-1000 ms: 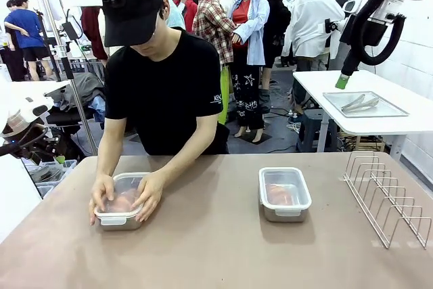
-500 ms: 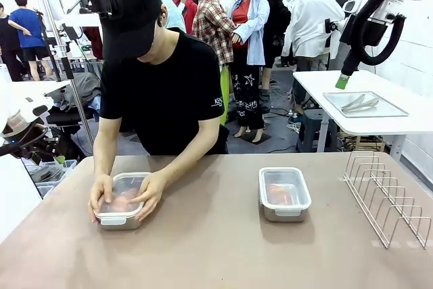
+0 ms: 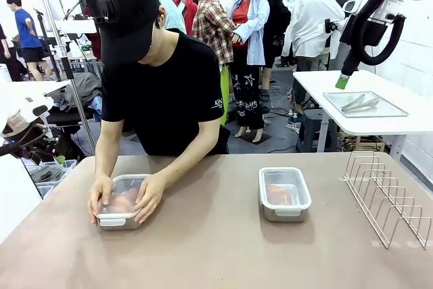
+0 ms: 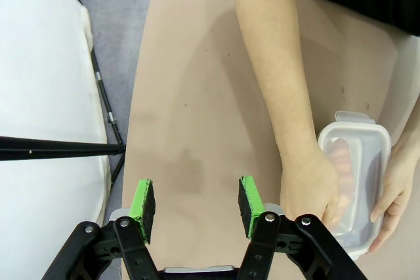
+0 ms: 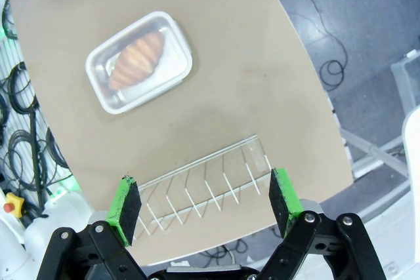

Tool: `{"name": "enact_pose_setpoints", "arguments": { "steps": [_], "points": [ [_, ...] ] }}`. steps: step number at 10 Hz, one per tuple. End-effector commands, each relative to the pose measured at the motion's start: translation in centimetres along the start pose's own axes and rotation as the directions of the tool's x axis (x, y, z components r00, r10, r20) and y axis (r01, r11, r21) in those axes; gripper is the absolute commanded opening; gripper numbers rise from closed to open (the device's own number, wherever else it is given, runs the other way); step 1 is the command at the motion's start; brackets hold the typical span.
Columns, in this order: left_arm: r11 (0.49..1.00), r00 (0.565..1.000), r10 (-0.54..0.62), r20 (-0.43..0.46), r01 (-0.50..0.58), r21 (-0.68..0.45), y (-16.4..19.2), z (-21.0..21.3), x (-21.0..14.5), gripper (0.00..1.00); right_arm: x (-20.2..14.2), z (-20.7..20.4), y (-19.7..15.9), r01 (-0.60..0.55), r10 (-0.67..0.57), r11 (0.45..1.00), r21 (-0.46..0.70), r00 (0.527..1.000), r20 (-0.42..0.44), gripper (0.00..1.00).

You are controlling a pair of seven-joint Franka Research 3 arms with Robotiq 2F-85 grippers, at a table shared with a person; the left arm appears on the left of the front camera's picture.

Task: Place the bread in airtight containers.
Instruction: Release when the human grabs the Airtight Container lid.

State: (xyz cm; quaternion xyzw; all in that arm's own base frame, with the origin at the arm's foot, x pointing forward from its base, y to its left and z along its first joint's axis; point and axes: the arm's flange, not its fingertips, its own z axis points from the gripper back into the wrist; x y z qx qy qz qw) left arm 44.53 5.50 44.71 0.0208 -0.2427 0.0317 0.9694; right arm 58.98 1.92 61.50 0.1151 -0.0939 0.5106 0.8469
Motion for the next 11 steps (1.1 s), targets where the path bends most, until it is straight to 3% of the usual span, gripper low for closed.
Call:
{"name": "enact_pose_setpoints", "arguments": {
  "steps": [1, 11],
  "points": [
    [1.000, 1.000, 0.011, 0.002, -0.011, 0.014, 0.02, 0.07, 0.01, 0.67, 0.44, -0.10, -0.11, 0.018, -0.018, 1.000, -0.003, 1.000, -0.006, 0.97],
    [1.000, 1.000, 0.011, 0.002, -0.011, 0.014, 0.02, 0.07, 0.01, 0.67, 0.44, -0.10, -0.11, 0.018, -0.018, 1.000, -0.003, 1.000, -0.006, 0.97]
  ]
}}
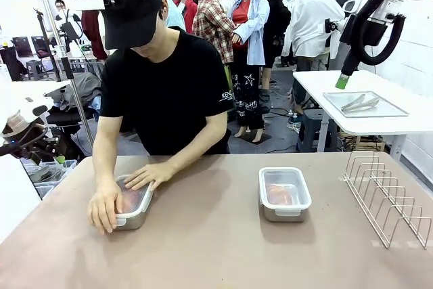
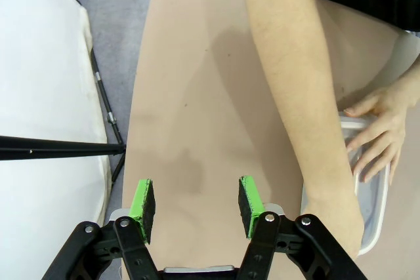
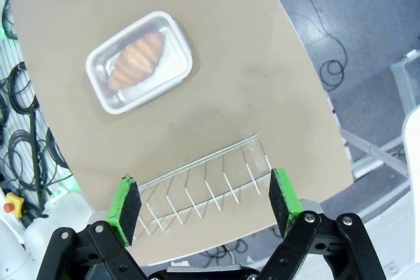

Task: Place the bread in airtight containers.
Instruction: Release when the human grabs the Airtight Container lid.

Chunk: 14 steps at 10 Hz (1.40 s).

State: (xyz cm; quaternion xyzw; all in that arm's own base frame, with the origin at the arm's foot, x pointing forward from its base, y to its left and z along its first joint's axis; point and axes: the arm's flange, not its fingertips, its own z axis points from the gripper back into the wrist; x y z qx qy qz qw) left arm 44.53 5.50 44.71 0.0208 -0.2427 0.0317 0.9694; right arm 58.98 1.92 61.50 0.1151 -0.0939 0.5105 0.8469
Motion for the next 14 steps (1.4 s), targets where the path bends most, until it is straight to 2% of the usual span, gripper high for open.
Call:
{"name": "enact_pose_setpoints", "arguments": {
  "steps": [1, 14],
  "points": [
    [1.000, 1.000, 0.011, 0.002, -0.011, 0.014, 0.02, 0.07, 0.01, 0.67, 0.44, -0.10, -0.11, 0.018, -0.018, 1.000, -0.003, 1.000, -0.006, 0.97],
    [1.000, 1.000, 0.011, 0.002, -0.011, 0.014, 0.02, 0.07, 0.01, 0.67, 0.44, -0.10, -0.11, 0.018, -0.018, 1.000, -0.003, 1.000, -0.006, 0.97]
  ]
}}
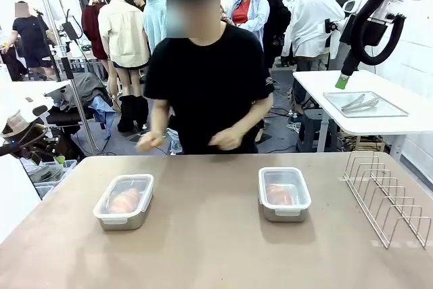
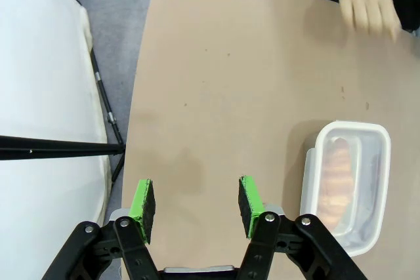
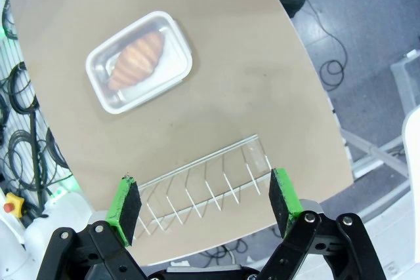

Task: Place the bread in airtight containers.
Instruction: Release when the human grabs the Airtight Container lid.

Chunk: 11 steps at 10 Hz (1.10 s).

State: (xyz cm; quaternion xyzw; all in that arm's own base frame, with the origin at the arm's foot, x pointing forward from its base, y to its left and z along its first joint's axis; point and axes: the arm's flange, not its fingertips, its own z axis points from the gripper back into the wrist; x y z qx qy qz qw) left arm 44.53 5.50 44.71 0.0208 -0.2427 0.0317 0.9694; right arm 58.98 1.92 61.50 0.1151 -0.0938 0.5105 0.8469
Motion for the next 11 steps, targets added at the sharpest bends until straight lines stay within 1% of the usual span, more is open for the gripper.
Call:
{"name": "enact_pose_setpoints", "arguments": {
  "steps": [1, 11],
  "points": [
    [1.000, 1.000, 0.011, 0.002, -0.011, 0.014, 0.02, 0.07, 0.01, 0.67, 0.44, -0.10, -0.11, 0.018, -0.018, 1.000, -0.003, 1.000, -0.006, 0.97],
    [1.000, 1.000, 0.011, 0.002, -0.011, 0.014, 0.02, 0.07, 0.01, 0.67, 0.44, -0.10, -0.11, 0.018, -0.018, 1.000, -0.003, 1.000, -0.006, 0.97]
  ]
}}
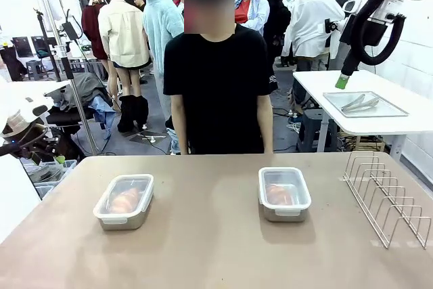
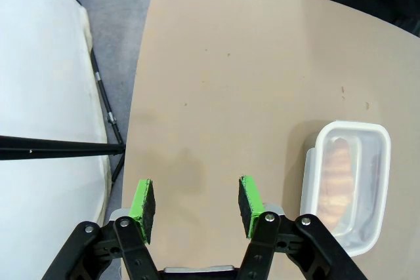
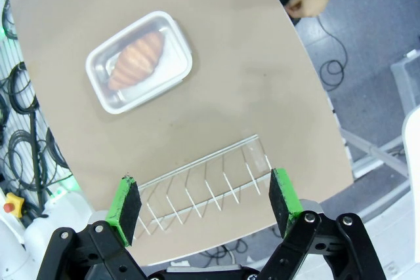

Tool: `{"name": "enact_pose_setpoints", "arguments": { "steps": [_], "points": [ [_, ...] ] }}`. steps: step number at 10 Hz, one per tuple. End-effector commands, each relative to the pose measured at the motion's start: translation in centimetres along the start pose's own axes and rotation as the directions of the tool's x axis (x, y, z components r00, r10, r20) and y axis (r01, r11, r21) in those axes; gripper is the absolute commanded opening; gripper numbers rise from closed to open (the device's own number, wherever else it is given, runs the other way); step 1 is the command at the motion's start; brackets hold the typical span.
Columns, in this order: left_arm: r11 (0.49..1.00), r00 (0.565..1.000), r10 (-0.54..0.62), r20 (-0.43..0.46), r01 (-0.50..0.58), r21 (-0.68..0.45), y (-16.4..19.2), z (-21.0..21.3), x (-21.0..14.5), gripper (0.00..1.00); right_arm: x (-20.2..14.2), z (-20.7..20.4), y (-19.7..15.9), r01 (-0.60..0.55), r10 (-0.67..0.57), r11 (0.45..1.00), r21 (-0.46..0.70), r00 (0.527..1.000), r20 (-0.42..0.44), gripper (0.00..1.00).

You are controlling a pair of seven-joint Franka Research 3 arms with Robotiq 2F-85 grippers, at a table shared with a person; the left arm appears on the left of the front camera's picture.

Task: Place the bread in airtight containers.
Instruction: Release when the human grabs the Airtight Container lid.

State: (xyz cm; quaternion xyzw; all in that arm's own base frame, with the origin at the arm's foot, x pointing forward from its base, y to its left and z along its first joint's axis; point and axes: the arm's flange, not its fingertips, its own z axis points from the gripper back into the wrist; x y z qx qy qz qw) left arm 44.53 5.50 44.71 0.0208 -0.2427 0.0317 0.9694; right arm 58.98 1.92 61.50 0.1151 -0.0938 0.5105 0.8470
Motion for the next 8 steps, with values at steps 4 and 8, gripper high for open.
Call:
{"name": "enact_pose_setpoints", "arguments": {
  "steps": [4, 8],
  "points": [
    [1.000, 1.000, 0.011, 0.002, -0.011, 0.014, 0.02, 0.07, 0.01, 0.67, 0.44, -0.10, -0.11, 0.017, -0.017, 1.000, -0.003, 1.000, -0.006, 0.97],
    [1.000, 1.000, 0.011, 0.002, -0.011, 0.014, 0.02, 0.07, 0.01, 0.67, 0.44, -0.10, -0.11, 0.017, -0.017, 1.000, -0.003, 1.000, -0.006, 0.97]
  ]
}}
